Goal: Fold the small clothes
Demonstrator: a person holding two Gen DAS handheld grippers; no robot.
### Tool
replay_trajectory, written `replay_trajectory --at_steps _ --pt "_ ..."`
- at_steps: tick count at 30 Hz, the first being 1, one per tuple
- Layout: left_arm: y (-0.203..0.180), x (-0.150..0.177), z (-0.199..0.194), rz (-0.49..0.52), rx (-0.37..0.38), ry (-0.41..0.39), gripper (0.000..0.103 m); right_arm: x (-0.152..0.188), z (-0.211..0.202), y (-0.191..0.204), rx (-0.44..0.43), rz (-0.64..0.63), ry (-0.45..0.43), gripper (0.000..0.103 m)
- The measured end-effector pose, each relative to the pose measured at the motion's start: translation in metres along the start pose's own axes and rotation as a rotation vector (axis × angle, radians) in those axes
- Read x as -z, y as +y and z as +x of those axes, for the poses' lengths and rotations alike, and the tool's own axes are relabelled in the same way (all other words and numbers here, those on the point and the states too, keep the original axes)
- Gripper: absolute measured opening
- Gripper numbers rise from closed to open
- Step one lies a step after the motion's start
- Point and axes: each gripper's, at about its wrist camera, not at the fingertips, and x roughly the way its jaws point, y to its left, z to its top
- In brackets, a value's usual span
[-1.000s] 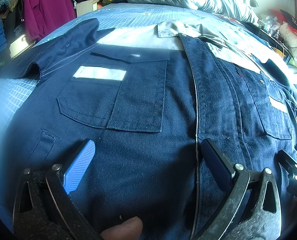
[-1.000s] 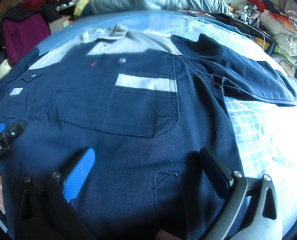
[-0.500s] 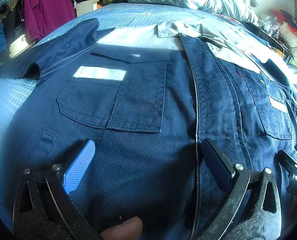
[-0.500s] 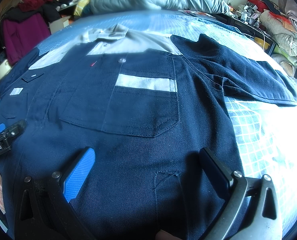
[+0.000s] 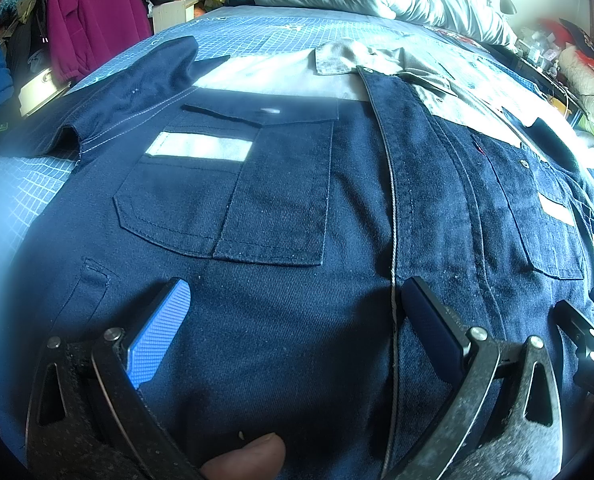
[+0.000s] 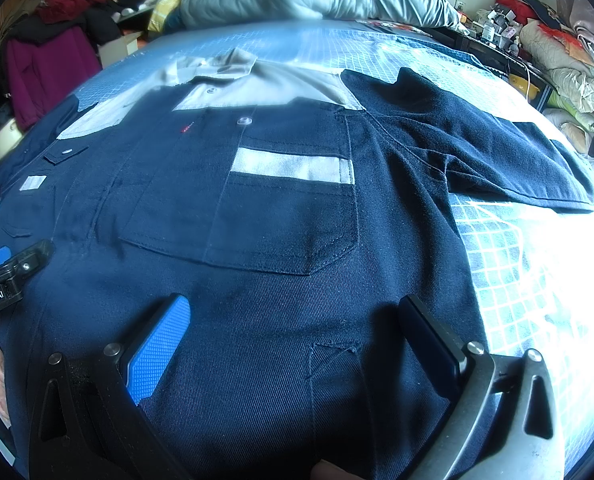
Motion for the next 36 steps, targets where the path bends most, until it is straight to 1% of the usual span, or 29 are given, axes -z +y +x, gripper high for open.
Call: replay_trajectory --at_steps 28,32,36 --pt "-0.0009 -0.0015 0.001 0.003 -0.008 -0.001 0.103 0.0002 -0.0011 0.0015 0.007 -0.002 0.002 0.103" --pt "-0.0007 -0.002 0.0009 -0.009 0.0 0.02 0.103 0.0007 -0.0032 0.0043 0.02 -0.013 0.015 0.103" --pt "0.0004 -0.0013 0.0003 -0.008 0.019 0.046 0.103 -0.0018 -0.0036 0.002 -0.003 -0.024 0.059 0.103"
